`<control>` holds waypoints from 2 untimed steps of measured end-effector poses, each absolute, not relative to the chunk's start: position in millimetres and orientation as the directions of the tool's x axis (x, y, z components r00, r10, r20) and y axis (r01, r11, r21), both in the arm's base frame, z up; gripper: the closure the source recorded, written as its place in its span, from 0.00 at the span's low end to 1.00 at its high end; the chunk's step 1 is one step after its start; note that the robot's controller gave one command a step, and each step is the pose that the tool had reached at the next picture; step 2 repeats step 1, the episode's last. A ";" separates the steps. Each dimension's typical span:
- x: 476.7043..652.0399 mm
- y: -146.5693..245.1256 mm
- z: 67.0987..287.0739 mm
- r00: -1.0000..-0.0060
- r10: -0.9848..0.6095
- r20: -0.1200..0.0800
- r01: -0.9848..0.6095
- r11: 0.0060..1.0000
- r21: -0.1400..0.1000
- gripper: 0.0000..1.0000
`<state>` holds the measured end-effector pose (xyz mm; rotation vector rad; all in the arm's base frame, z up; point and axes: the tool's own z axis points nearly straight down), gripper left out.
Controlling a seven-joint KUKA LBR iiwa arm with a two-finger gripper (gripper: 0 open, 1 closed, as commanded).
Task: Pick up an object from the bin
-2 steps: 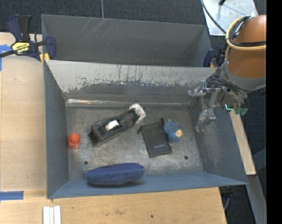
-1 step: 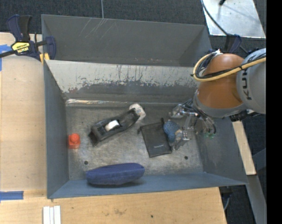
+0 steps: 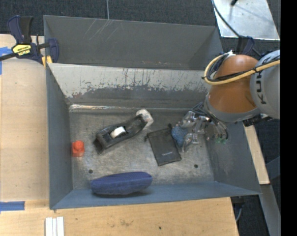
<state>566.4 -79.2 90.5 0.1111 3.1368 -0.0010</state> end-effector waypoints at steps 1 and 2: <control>571.6 -93.8 232.2 -1.000 -0.013 -0.013 -0.013 1.000 -0.003 1.00; 571.6 -93.8 232.2 -1.000 -0.013 -0.013 -0.013 1.000 -0.003 1.00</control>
Offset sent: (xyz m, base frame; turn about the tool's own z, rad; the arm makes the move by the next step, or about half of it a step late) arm 0.0026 -0.0134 0.1359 -0.0849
